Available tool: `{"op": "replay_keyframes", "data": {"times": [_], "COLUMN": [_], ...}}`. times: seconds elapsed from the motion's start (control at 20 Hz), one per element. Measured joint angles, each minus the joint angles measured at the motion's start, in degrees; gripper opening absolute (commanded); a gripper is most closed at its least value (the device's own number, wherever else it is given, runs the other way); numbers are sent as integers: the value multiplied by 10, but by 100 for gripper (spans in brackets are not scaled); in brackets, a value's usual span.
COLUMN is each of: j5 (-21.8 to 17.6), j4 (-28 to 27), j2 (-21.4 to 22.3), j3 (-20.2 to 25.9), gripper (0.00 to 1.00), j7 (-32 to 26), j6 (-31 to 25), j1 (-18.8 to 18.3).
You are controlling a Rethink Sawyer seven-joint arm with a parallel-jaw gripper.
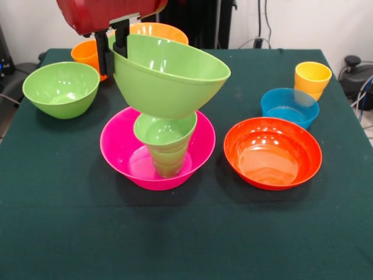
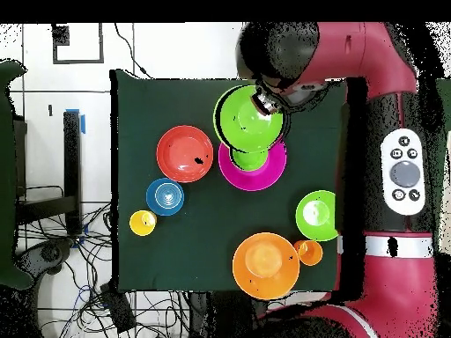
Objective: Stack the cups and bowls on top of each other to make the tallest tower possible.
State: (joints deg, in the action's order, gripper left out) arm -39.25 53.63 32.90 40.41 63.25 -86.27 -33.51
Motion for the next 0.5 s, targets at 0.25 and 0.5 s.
{"op": "replay_keyframes", "data": {"times": [0.25, 0.5], "j5": [0, 0], "j4": [23, 35], "j2": [0, 0], "j3": [0, 0], "gripper": [0, 0], "j7": [0, 0], "j6": [6, 17], "j1": [-10, -20]}}
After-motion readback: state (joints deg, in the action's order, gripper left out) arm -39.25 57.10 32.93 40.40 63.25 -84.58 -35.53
